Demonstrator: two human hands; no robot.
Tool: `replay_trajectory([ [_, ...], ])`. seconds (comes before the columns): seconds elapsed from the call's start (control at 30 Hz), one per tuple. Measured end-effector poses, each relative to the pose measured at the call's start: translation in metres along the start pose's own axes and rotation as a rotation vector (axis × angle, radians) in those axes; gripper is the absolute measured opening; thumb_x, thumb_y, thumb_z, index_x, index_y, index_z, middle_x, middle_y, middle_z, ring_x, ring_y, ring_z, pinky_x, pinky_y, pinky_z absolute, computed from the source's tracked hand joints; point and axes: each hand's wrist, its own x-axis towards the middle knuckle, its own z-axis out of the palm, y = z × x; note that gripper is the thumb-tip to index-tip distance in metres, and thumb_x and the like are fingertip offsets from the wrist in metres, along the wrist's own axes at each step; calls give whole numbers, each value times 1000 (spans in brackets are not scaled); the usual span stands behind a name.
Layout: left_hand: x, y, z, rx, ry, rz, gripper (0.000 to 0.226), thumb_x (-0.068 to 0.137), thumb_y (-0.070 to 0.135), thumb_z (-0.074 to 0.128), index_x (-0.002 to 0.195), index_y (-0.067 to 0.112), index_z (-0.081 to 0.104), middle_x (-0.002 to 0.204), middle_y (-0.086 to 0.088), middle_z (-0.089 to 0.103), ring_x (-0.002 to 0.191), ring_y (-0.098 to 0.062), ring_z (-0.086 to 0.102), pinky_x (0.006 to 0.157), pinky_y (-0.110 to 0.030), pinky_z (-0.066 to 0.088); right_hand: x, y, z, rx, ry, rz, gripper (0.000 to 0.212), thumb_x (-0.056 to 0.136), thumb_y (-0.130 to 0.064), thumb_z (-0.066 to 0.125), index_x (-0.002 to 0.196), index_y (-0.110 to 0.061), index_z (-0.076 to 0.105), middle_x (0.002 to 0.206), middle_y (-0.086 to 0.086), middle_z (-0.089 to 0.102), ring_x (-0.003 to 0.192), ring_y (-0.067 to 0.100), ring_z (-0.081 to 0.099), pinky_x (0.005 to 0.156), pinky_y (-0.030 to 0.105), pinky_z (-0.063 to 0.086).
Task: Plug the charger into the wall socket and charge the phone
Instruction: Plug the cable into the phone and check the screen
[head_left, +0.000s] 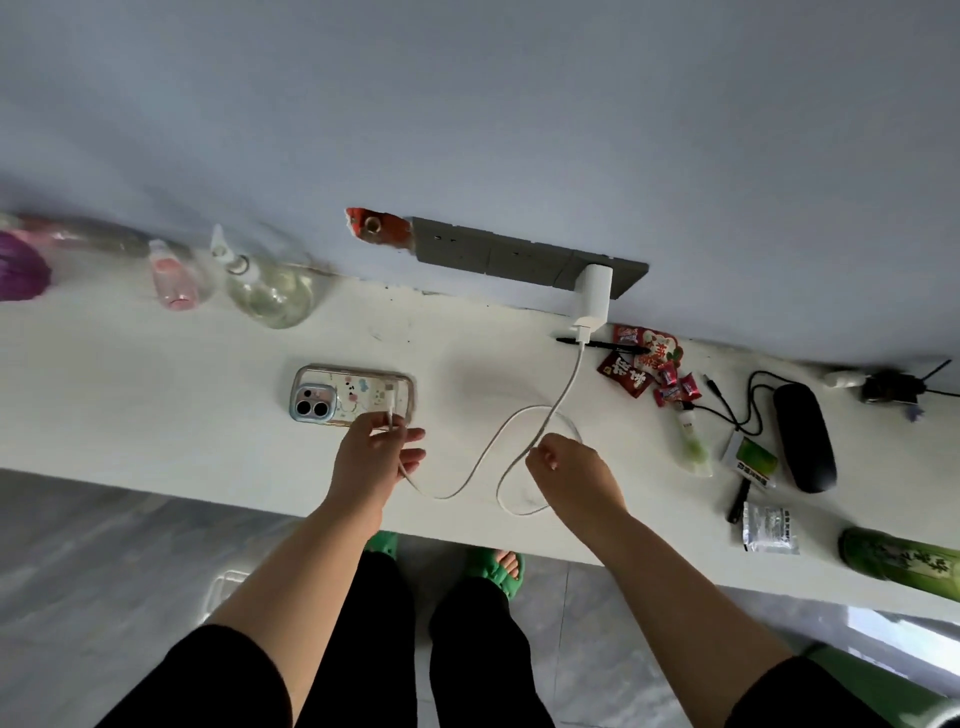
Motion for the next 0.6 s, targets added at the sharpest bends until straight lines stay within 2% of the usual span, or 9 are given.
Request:
replay_trajectory([
  [0.1, 1, -3, -31, 24, 74, 23, 12, 96, 25, 50, 88, 20, 58, 78, 0, 72, 44, -8, 49, 52, -24, 41, -15, -33, 6, -51, 53, -111, 23, 77, -33, 42, 64, -13, 40, 54, 1, 47, 50, 16, 41, 45, 27, 29],
  [0.2, 5, -6, -53, 10, 125, 2, 19, 97, 29, 48, 86, 22, 62, 74, 3, 72, 44, -9, 44, 48, -23, 37, -15, -66, 19, -26, 124, -261, 25, 82, -35, 46, 65, -17, 44, 55, -2, 46, 50, 11, 42, 44, 26, 29],
  [0.27, 11, -7, -68, -21, 151, -16, 22, 97, 29, 48, 82, 23, 64, 71, 4, 72, 43, -8, 43, 46, -23, 36, -1, -92, 36, -2, 84, -330, 18, 87, -32, 49, 72, -22, 53, 64, -6, 54, 58, 8, 50, 51, 25, 37],
  [0.33, 21, -9, -80, -32, 154, -37, 22, 96, 28, 49, 82, 23, 64, 70, 5, 73, 43, -8, 44, 46, -22, 37, 20, -112, 55, 24, -13, -322, 11, 89, -25, 51, 93, -26, 61, 89, -7, 64, 81, 13, 60, 69, 29, 49],
  [0.4, 33, -13, -90, -36, 152, -65, 21, 96, 28, 49, 83, 22, 64, 69, 5, 73, 43, -8, 44, 45, -21, 37, 45, -127, 78, -34, -68, -312, 29, 89, -21, 53, 118, -22, 58, 116, 1, 63, 107, 20, 58, 90, 36, 49],
  [0.47, 47, -19, -98, -49, 146, -94, 20, 96, 27, 50, 84, 20, 64, 67, 5, 72, 42, -8, 44, 45, -21, 37, 68, -138, 101, -144, -77, -327, 52, 88, -25, 59, 136, -18, 43, 139, 6, 50, 129, 24, 44, 107, 37, 37],
  [0.53, 57, -23, -103, -42, 129, -117, 20, 97, 27, 49, 84, 20, 64, 69, 4, 72, 44, -9, 44, 47, -22, 37, 86, -144, 119, -233, -101, -344, 81, 83, -37, 67, 148, -16, 22, 157, 6, 25, 144, 22, 21, 118, 38, 21],
  [0.6, 66, -26, -108, -27, 113, -135, 21, 97, 27, 49, 84, 20, 64, 71, 3, 72, 47, -11, 45, 49, -23, 38, 97, -147, 136, -326, -125, -359, 105, 77, -48, 71, 152, -17, 2, 162, 2, 0, 149, 19, 0, 120, 39, 5],
])
